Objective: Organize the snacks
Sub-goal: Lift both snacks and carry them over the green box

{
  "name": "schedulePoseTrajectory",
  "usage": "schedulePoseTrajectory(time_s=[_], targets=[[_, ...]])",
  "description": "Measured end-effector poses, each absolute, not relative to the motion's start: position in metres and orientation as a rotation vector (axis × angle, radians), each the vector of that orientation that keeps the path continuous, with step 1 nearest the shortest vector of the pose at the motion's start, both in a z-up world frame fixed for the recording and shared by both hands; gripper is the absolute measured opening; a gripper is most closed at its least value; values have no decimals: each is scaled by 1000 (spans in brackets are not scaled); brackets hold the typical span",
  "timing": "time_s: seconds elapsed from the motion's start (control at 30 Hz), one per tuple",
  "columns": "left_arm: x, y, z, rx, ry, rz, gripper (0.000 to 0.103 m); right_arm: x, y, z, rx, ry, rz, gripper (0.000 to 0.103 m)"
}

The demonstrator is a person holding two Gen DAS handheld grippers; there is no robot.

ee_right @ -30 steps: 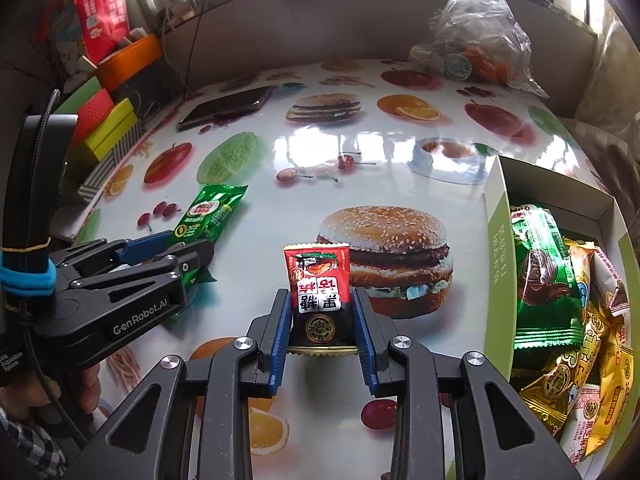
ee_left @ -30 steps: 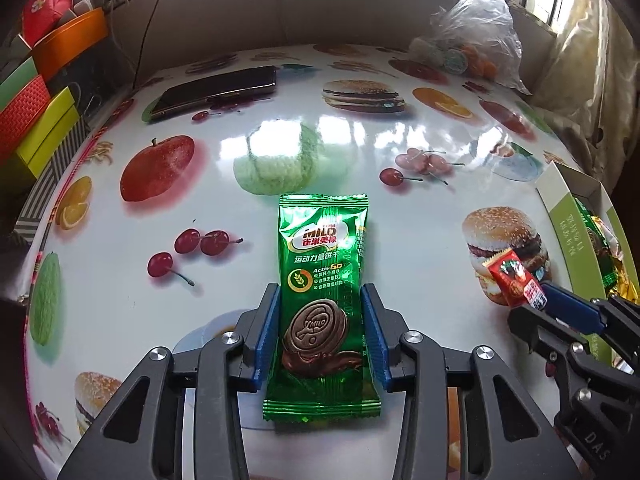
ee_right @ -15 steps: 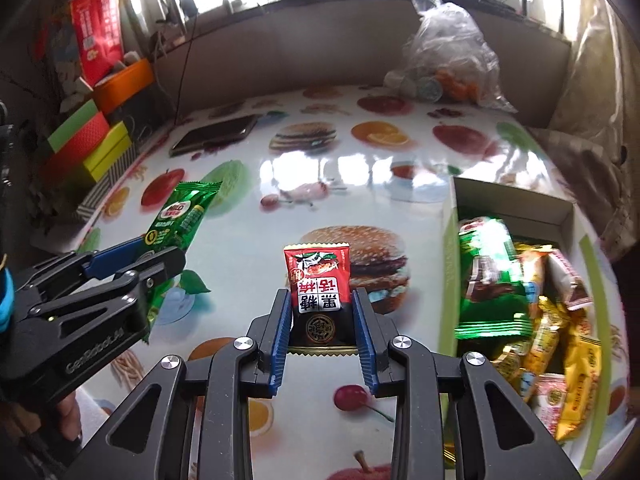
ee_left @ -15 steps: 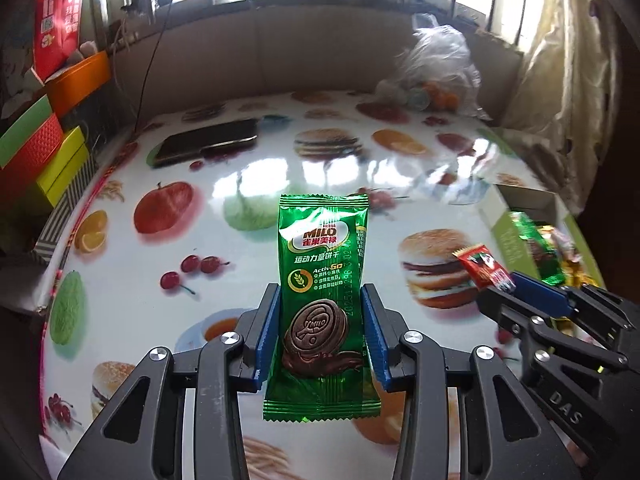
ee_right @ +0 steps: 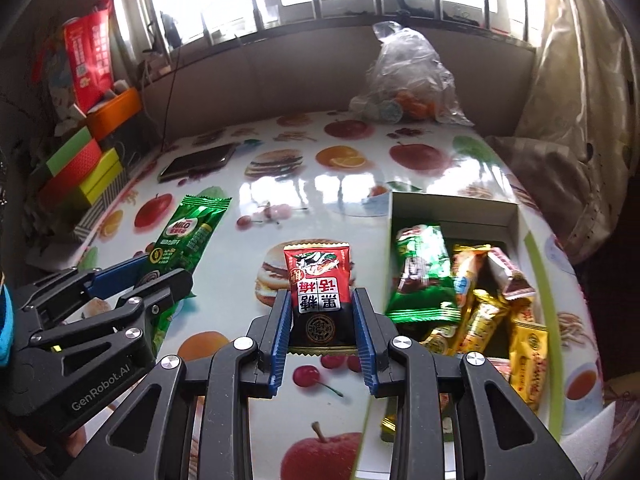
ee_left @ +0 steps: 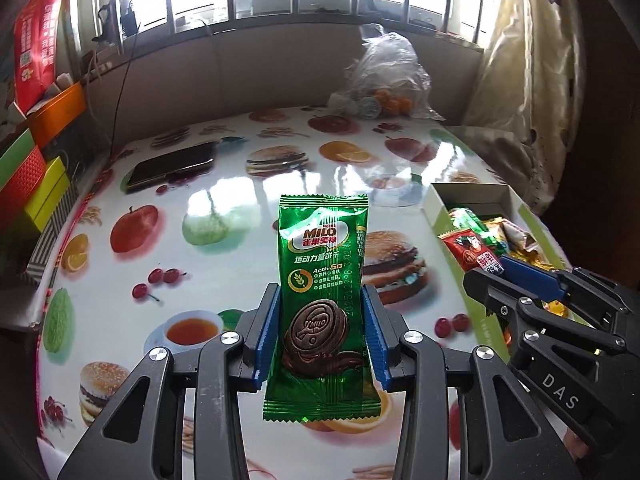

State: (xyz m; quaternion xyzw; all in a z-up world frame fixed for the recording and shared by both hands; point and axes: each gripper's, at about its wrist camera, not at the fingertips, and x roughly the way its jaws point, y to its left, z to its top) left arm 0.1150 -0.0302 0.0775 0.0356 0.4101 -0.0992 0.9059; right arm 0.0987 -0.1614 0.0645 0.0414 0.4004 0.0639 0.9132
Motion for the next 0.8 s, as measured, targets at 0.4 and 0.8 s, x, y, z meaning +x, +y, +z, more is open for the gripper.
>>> schedulePoseTrajectory(time_s=[0.4,0.8], targets=[[109,-52,83,92,836,-249,41,84,-185,73,109,801,84,29],[111,-81,91,99,824,-326,41,71,-210,82,128,781,27,29]])
